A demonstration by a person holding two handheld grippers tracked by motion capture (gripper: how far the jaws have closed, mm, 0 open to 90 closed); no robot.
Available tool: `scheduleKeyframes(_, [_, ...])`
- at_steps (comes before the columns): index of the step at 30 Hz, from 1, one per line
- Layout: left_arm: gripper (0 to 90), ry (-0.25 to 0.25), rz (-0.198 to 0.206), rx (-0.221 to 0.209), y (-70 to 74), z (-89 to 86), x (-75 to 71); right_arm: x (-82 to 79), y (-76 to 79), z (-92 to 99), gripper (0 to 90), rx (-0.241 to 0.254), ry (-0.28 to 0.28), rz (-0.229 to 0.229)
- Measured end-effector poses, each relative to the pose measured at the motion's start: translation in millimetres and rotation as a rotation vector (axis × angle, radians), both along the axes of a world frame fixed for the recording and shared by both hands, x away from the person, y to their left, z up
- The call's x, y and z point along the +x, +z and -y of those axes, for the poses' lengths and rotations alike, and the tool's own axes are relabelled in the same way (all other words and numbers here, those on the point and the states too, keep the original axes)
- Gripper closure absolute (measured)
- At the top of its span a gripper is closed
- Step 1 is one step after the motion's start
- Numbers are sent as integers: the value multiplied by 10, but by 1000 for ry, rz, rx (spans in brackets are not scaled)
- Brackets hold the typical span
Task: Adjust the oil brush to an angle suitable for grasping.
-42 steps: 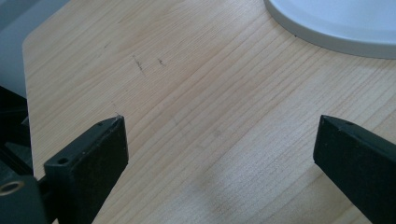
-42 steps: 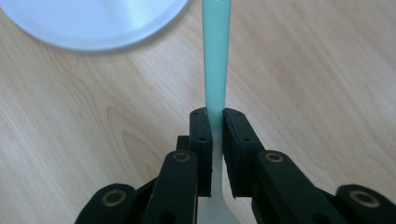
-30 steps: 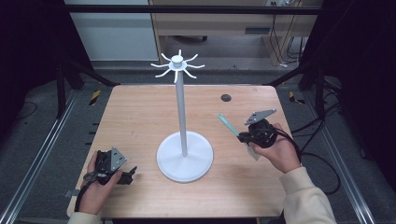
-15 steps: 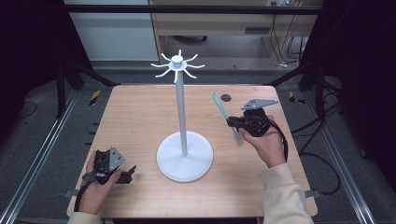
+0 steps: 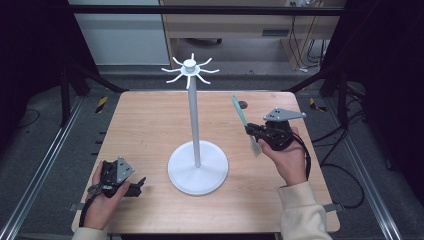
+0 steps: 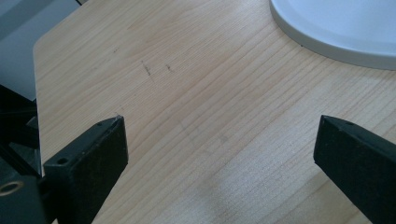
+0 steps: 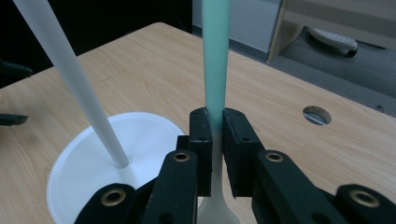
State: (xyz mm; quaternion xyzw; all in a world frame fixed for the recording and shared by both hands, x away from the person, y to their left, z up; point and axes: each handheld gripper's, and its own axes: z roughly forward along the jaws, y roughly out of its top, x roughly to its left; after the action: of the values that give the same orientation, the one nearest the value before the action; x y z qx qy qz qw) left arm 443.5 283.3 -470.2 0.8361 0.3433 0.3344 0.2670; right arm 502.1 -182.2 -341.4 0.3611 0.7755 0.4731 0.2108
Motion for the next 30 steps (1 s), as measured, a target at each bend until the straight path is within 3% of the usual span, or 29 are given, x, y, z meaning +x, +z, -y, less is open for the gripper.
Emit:
scheduleKeyframes(12, [25, -2, 1, -2, 1, 3, 1, -179, 206, -24, 825, 48, 5, 92])
scheduleKeyframes(30, [25, -6, -4, 1, 0, 7, 1, -392, 473, -141, 824, 99, 55, 174])
